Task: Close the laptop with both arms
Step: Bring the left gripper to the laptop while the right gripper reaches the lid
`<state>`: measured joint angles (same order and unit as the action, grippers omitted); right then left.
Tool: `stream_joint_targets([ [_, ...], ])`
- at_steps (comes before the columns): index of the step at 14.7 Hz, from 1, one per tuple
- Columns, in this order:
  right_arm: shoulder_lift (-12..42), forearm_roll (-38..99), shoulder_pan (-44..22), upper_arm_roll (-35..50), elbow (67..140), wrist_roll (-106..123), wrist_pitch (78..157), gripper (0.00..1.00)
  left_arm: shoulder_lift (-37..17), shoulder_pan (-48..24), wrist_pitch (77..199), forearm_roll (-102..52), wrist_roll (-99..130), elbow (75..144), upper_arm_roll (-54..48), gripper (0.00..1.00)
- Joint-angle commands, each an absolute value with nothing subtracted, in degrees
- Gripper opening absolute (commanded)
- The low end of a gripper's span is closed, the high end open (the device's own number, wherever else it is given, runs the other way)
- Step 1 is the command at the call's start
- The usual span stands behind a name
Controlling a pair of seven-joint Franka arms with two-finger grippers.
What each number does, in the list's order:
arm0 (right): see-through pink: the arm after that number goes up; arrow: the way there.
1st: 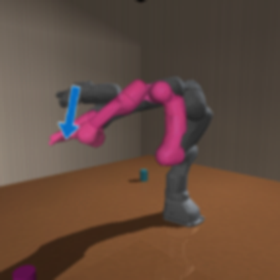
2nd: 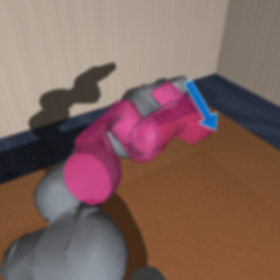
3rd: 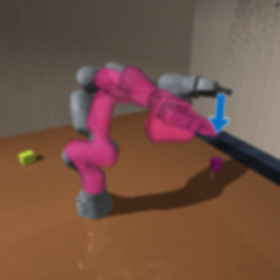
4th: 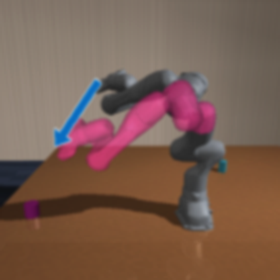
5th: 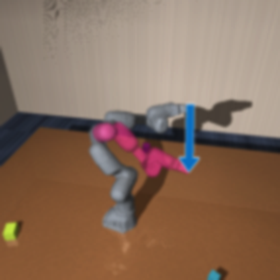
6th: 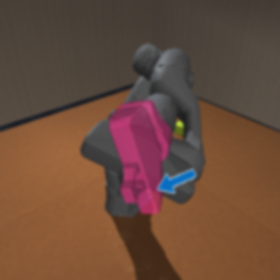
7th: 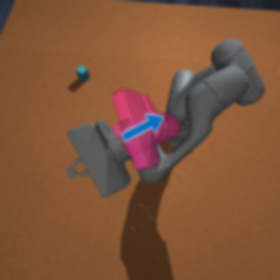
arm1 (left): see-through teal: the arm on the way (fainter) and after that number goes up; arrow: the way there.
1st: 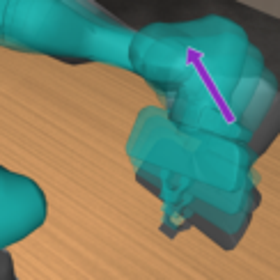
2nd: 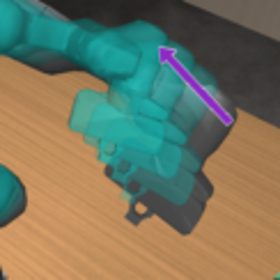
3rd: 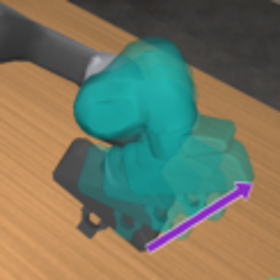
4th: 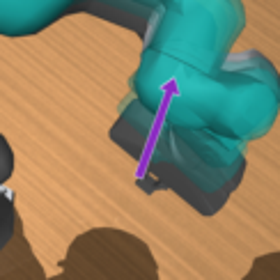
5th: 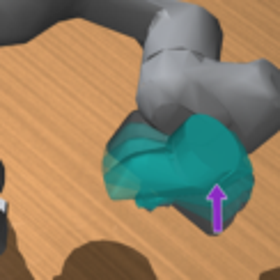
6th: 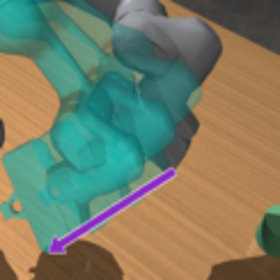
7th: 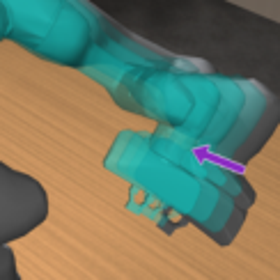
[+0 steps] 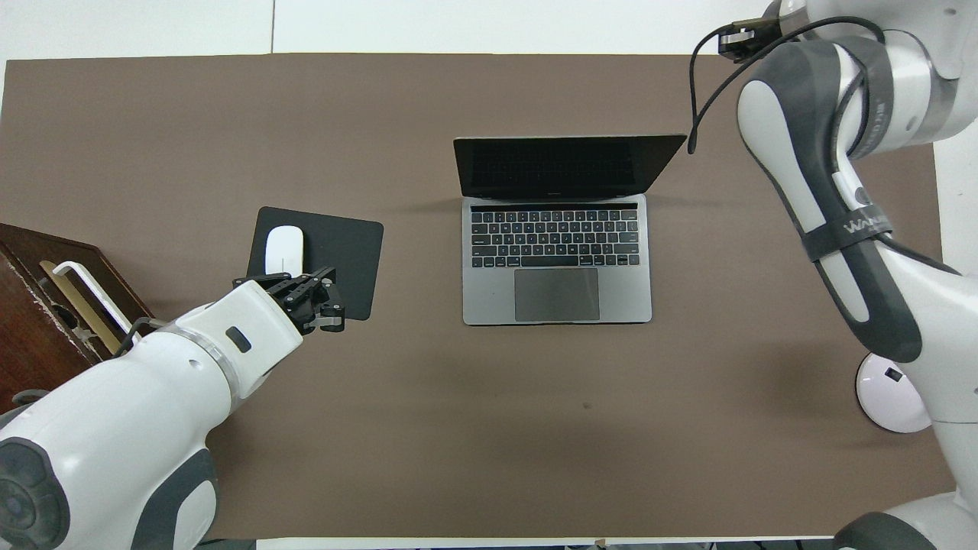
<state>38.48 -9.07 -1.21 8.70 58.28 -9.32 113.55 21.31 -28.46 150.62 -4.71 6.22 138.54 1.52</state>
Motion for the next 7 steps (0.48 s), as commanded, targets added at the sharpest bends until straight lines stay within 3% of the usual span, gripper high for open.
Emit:
stream_joint_targets([
  [1, 39.64, -10.28, -3.86, 8.61, 56.42, -13.79, 112.24, 0.0, 21.71, -31.28, 155.82, -5.36, 6.42, 141.94, 2.2, 0.0],
  [7, 39.11, -10.2, -7.2, 8.7, 56.78, -17.31, 109.42, 0.0, 15.04, -35.59, 165.57, -5.36, 6.15, 142.91, 2.11, 0.0],
])
